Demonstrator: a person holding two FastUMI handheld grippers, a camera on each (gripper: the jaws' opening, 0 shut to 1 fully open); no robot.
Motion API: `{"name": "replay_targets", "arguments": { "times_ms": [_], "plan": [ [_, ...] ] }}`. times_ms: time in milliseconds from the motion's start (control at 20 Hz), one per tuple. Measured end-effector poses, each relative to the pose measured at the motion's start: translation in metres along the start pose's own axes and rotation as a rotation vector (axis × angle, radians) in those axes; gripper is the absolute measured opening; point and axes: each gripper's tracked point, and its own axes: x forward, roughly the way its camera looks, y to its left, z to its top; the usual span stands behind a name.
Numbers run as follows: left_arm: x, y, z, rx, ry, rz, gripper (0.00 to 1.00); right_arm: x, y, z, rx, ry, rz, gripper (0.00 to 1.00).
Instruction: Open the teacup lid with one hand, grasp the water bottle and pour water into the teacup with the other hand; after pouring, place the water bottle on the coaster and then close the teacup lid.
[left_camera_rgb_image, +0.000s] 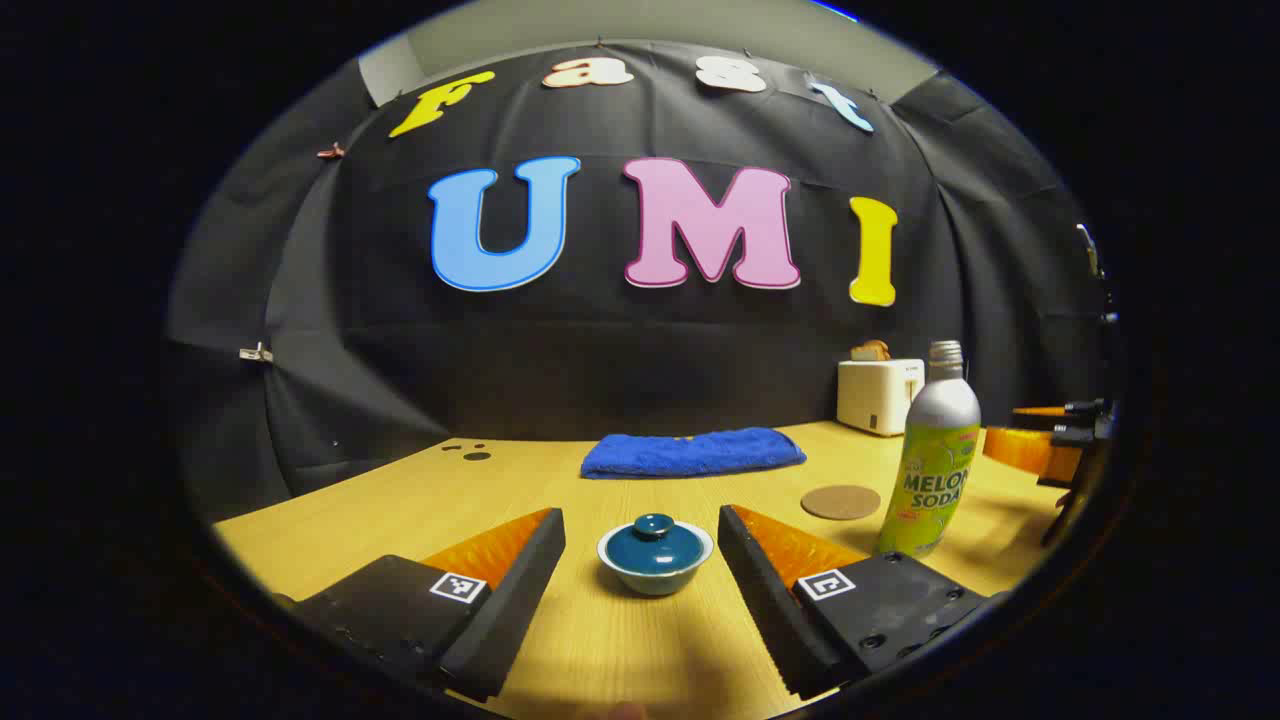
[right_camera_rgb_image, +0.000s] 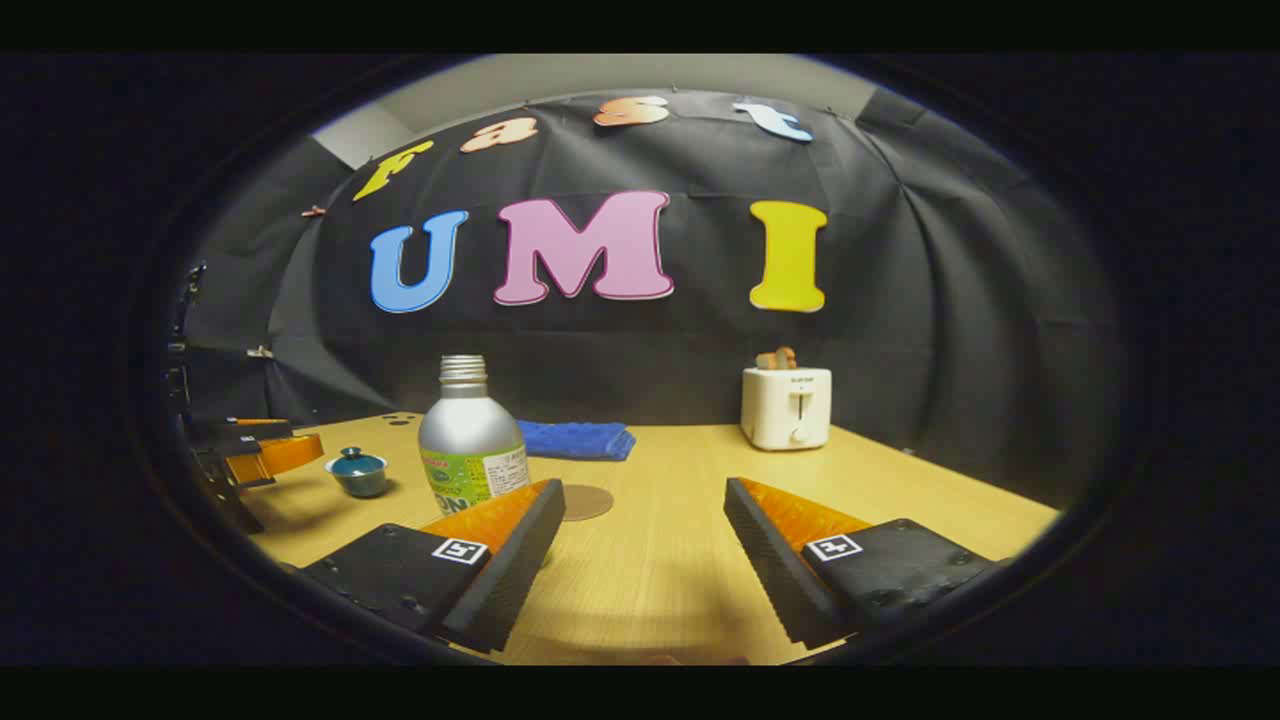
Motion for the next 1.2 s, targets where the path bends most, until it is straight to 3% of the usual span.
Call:
{"name": "replay_targets", "arguments": {
  "times_ms": [700,950,1200],
  "plan": [
    [0.000,-0.004,-0.002,0.000,0.003,-0.007,0.98,0.002,0.000,-0.003,0.001,0.005,0.004,1.00],
    [-0.003,0.007,-0.005,0.002,0.009,0.070,0.98,0.002,0.000,-0.003,0.002,0.005,0.004,1.00],
    [-0.001,0.004,-0.004,-0.002,0.007,0.056,0.98,0.002,0.002,-0.004,0.002,0.007,0.015,1.00]
  ]
}}
